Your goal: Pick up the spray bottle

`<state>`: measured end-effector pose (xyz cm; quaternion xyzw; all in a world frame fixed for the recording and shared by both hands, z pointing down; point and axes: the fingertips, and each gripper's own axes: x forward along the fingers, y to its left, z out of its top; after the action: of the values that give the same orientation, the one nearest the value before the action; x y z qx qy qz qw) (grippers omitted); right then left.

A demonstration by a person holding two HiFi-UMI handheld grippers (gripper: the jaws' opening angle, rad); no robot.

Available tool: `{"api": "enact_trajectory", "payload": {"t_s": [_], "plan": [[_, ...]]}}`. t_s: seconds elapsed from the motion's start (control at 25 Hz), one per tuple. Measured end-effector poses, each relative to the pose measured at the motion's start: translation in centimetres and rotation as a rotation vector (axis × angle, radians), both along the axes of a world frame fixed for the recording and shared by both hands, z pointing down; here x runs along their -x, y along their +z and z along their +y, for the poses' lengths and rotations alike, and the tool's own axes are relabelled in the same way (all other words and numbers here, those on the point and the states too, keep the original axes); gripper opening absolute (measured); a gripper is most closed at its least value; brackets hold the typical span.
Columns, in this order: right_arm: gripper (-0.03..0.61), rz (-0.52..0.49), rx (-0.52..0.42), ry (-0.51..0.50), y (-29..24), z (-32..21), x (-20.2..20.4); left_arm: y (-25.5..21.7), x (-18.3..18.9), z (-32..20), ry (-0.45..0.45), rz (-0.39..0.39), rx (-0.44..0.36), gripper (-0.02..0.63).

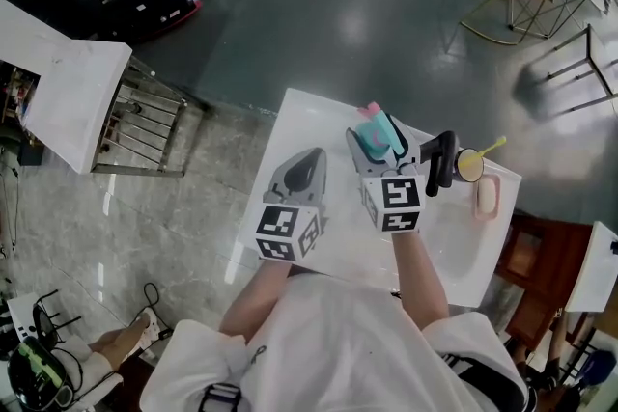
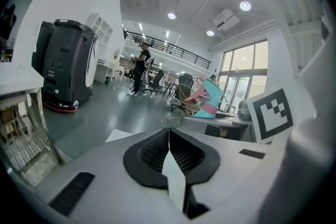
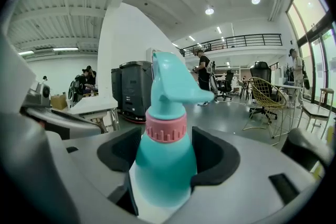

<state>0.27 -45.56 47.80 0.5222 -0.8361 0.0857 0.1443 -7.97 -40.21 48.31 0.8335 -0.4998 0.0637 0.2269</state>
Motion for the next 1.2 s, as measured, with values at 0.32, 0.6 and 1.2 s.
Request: {"api": "enact_trajectory", "payload": {"t_s": [0.32, 0.6, 1.2], "plan": [[0.314, -0.031, -0.102, 0.011, -5.4, 3.4, -1.4, -2.4, -1.7, 2.3, 0.026, 0.009, -0.055, 0.026], [0.314, -0.04, -0.186, 0.018, -10.3, 8.1, -3.6, -5.6, -3.8, 4.7, 0.044, 0.022, -0.133, 0.026], [0.314, -0.039, -0.227, 0.007, -12.7, 17.3, -6.5, -8.6, -6.8, 12.0, 0.024, 0.032, -0.213, 0.026]]}}
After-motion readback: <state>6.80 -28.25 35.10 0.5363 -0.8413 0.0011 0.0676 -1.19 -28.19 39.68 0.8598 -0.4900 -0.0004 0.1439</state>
